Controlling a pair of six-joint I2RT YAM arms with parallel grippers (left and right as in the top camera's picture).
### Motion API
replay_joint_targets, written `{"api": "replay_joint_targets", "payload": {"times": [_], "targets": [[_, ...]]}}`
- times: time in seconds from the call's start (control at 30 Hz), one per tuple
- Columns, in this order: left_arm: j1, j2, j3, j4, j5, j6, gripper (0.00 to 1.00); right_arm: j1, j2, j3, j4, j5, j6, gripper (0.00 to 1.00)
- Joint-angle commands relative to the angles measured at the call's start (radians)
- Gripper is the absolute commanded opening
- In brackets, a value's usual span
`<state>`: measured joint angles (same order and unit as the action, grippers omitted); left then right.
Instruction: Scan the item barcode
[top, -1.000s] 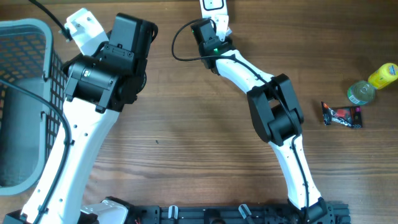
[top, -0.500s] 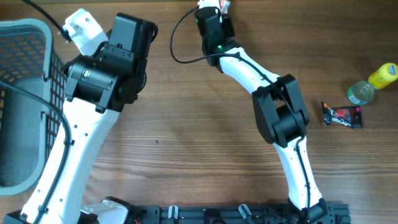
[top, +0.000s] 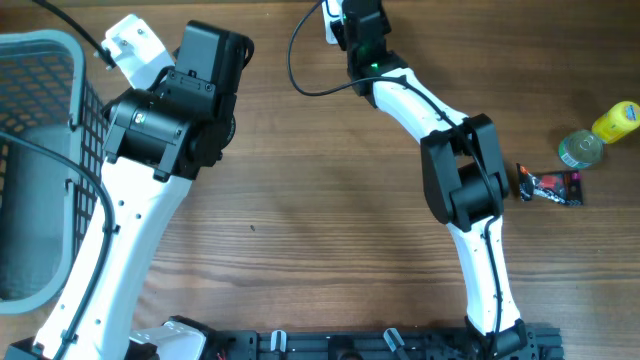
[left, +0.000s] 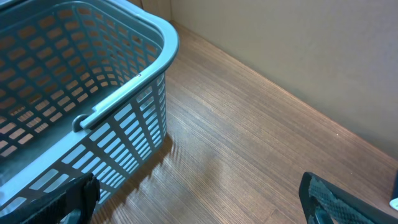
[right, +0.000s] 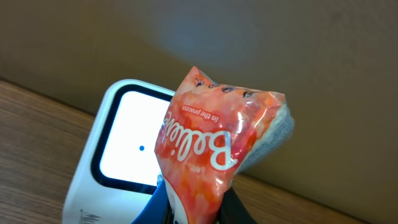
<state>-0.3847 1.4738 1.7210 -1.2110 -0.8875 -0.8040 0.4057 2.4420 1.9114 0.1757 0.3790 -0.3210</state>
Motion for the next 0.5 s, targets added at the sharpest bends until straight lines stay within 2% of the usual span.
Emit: {"api": "replay_joint_targets", "payload": {"times": [0.0, 0.2, 0.37, 0.47], "targets": [[0.003, 0.0, -0.002, 0.008, 0.001, -0.02, 1.0, 0.01, 0.021, -0.004, 0.0, -0.025, -0.05, 0.05], [0.003, 0.0, -0.002, 0.011, 0.001, -0.02, 1.0, 0.011, 0.021, -0.004, -0.004, 0.041, -0.065, 0.05], [0.003, 0.0, -0.002, 0.01, 0.002, -0.02, 1.0, 0.019, -0.018, -0.004, -0.082, 0.048, 0.18, 0.05], [0.003, 0.0, -0.002, 0.011, 0.002, -0.02, 1.0, 0.019, -0.097, -0.004, -0.179, 0.031, 0.252, 0.05]]}}
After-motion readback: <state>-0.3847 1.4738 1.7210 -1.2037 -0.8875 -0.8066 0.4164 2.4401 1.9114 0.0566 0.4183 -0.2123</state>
